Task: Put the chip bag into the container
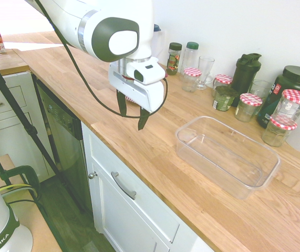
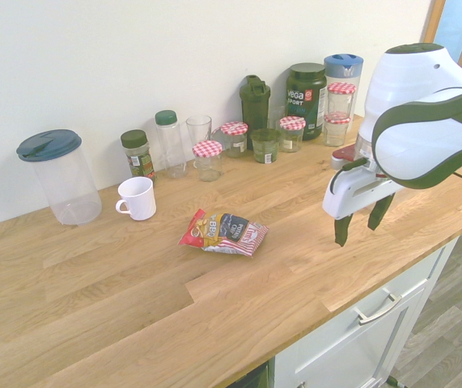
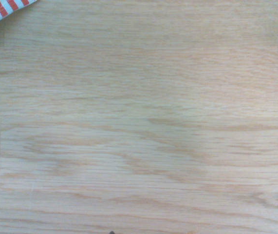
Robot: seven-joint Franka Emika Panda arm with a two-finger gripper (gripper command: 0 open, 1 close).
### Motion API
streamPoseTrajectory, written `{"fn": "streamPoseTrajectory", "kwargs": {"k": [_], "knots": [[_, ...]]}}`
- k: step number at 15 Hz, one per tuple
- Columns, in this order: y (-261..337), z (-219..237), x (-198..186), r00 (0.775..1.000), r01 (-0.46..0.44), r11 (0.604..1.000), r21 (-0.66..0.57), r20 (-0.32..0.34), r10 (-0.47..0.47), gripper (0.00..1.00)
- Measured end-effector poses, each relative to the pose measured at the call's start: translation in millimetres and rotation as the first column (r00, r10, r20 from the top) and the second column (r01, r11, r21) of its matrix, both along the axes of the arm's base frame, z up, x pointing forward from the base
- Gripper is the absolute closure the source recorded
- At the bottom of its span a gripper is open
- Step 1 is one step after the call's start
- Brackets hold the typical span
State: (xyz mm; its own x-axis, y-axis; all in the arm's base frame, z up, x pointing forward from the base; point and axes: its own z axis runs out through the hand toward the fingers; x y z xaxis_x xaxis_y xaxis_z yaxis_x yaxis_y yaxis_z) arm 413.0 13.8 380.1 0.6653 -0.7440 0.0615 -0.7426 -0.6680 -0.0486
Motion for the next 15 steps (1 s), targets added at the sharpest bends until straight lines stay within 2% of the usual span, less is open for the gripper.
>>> {"fn": "streamPoseTrajectory", "kwargs": {"k": [3, 7, 10, 15], "knots": [[9.6, -4.6, 5.0, 1.000, -0.014, 1.000, -0.012, -0.012, 0.014, 0.00], [66.3, 15.9, 14.7, 0.998, -0.054, 0.992, -0.112, 0.030, 0.058, 0.00], [114.1, 24.0, 21.8, 0.993, -0.091, 0.975, -0.201, 0.051, 0.103, 0.00], [175.7, 4.1, 40.0, 0.983, -0.148, 0.932, -0.329, 0.053, 0.175, 0.00]]}}
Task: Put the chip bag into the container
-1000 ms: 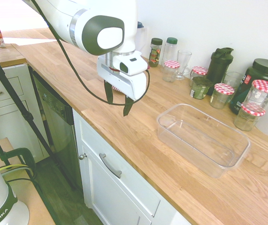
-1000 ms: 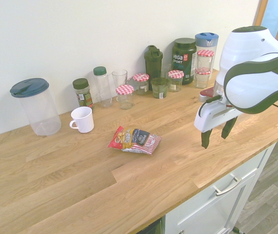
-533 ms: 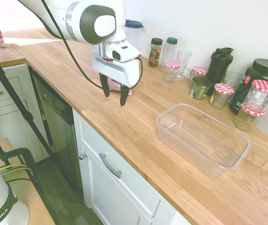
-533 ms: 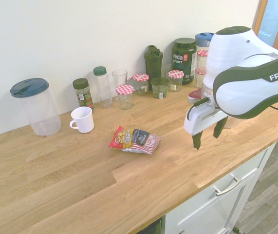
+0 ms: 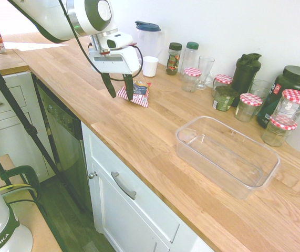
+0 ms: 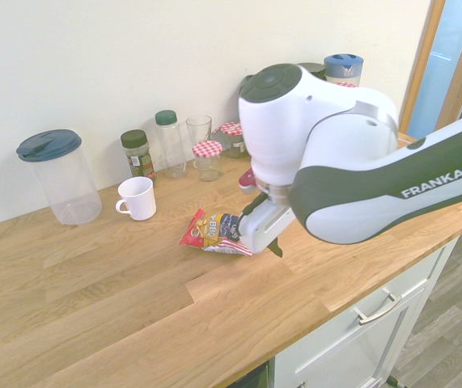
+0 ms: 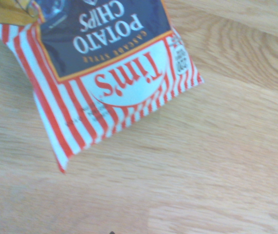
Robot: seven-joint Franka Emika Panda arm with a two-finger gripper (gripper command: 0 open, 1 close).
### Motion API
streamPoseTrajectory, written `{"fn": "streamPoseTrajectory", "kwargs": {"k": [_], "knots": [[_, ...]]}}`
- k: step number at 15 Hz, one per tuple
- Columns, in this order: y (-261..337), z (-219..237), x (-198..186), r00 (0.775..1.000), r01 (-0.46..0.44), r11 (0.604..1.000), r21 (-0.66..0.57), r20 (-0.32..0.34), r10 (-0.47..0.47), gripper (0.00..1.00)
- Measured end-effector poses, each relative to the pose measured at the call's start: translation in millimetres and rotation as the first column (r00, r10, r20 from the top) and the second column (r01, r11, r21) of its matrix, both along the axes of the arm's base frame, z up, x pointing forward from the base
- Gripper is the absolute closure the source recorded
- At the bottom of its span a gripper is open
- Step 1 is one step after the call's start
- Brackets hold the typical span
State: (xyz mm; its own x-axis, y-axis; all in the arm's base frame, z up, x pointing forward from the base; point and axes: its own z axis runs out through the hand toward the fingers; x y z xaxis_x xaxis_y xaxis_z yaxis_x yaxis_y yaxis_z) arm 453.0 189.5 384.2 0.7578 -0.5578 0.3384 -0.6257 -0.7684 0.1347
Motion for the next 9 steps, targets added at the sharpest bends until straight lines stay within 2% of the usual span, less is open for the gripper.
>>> {"fn": "streamPoseTrajectory", "kwargs": {"k": [4, 9], "knots": [[39.8, -7.1, 6.4, 1.000, -0.030, 0.998, -0.052, -0.006, 0.029, 0.00], [64.3, -17.7, 22.0, 0.998, -0.054, 0.992, -0.116, 0.019, 0.057, 0.00]]}}
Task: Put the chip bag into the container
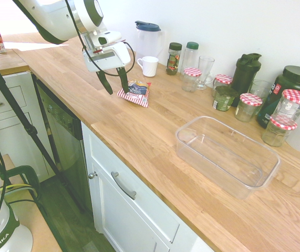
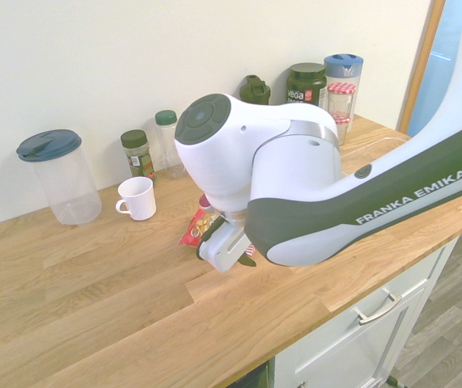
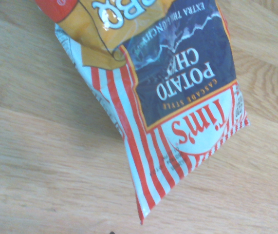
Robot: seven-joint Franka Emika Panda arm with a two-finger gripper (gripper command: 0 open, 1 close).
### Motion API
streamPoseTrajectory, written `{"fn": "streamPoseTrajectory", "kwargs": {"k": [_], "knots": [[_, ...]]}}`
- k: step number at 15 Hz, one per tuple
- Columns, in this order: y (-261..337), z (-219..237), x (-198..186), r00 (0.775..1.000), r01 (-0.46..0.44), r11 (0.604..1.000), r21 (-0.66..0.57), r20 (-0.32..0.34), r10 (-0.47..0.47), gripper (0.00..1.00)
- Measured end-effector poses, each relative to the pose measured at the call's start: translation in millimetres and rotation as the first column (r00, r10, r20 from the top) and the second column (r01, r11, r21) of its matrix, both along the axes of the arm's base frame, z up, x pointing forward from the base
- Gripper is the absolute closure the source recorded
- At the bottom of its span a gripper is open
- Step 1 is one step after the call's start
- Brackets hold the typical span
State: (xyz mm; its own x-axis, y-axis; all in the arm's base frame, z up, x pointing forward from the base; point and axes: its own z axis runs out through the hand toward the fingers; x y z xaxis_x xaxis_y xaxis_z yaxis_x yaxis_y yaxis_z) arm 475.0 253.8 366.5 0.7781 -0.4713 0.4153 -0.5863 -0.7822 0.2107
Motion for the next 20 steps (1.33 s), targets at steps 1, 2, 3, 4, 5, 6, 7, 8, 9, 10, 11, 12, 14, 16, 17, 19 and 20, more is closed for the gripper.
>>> {"fn": "streamPoseTrajectory", "kwargs": {"k": [1, 2, 3, 4, 5, 6, 7, 8, 9, 10, 11, 12, 14, 16, 17, 19, 20], "knots": [[4.4, -4.1, 4.2, 1.000, -0.003, 1.000, -0.010, 0.004, 0.003, 0.00], [7.7, -7.8, 8.2, 1.000, -0.006, 1.000, -0.020, 0.003, 0.006, 0.00], [11.7, -11.1, 12.0, 1.000, -0.010, 1.000, -0.027, 0.002, 0.010, 1.00], [15.0, -14.3, 15.8, 1.000, -0.016, 0.999, -0.033, 0.001, 0.016, 1.00], [17.1, -17.7, 18.9, 1.000, -0.021, 0.999, -0.039, -0.002, 0.021, 1.00], [18.0, -20.9, 21.2, 1.000, -0.023, 0.999, -0.045, -0.005, 0.023, 1.00], [18.6, -23.0, 22.7, 1.000, -0.023, 0.999, -0.049, -0.008, 0.023, 1.00], [19.4, -23.3, 23.9, 1.000, -0.023, 0.998, -0.054, -0.008, 0.023, 1.00], [20.5, -21.9, 24.4, 1.000, -0.024, 0.998, -0.057, -0.007, 0.023, 1.00], [21.1, -21.1, 24.7, 1.000, -0.026, 0.998, -0.061, -0.005, 0.025, 1.00], [20.8, -21.3, 24.9, 1.000, -0.029, 0.997, -0.067, -0.003, 0.029, 1.00], [19.7, -22.1, 25.6, 1.000, -0.031, 0.997, -0.073, -0.002, 0.031, 1.00], [18.0, -25.4, 26.9, 0.999, -0.032, 0.996, -0.081, -0.004, 0.032, 1.00], [16.2, -31.0, 28.3, 0.999, -0.034, 0.995, -0.089, -0.011, 0.033, 1.00], [15.8, -33.9, 28.6, 0.999, -0.035, 0.995, -0.092, -0.015, 0.033, 1.00], [16.9, -35.0, 28.0, 0.999, -0.037, 0.995, -0.093, -0.016, 0.036, 1.00], [16.7, -35.0, 28.2, 0.999, -0.038, 0.995, -0.094, -0.016, 0.036, 1.00]]}}
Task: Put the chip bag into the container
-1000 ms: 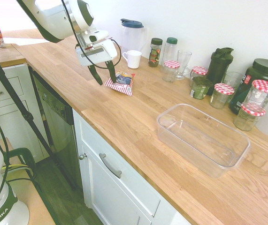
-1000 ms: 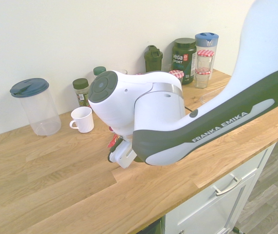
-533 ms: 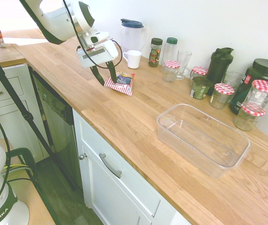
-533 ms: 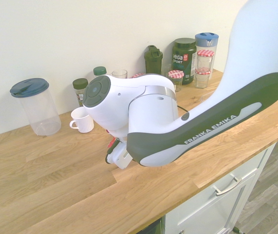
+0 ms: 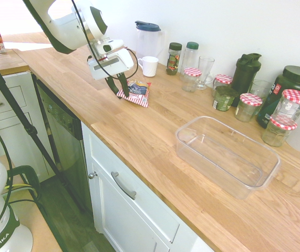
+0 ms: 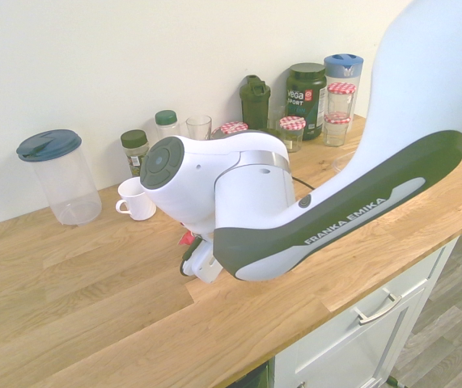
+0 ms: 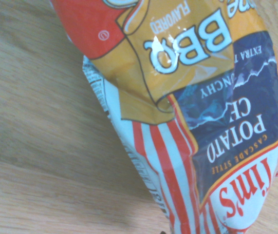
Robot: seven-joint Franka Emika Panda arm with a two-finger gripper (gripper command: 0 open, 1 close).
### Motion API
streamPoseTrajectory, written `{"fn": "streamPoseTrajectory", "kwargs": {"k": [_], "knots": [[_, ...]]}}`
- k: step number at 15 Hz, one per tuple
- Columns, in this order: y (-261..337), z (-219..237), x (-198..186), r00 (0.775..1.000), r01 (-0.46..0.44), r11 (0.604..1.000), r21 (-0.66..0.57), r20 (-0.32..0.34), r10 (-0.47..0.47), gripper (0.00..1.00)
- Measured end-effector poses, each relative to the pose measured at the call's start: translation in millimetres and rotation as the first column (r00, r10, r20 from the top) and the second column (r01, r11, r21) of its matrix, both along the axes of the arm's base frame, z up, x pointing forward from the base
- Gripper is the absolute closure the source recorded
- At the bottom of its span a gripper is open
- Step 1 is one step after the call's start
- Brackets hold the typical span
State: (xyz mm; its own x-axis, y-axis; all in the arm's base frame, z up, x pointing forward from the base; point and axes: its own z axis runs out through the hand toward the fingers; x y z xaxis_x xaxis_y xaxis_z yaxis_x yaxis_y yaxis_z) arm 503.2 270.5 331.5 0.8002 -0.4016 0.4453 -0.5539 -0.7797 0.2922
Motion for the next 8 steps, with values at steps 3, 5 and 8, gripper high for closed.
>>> {"fn": "streamPoseTrajectory", "kwargs": {"k": [3, 5, 8], "knots": [[-1.4, -0.1, 0.9, 1.000, 0.000, 1.000, -0.004, 0.002, 0.000, 1.00], [-0.3, -0.2, 0.5, 1.000, -0.008, 1.000, -0.009, 0.006, 0.008, 1.00], [1.3, -0.5, -0.3, 1.000, -0.009, 1.000, -0.011, 0.008, 0.009, 1.00]]}}
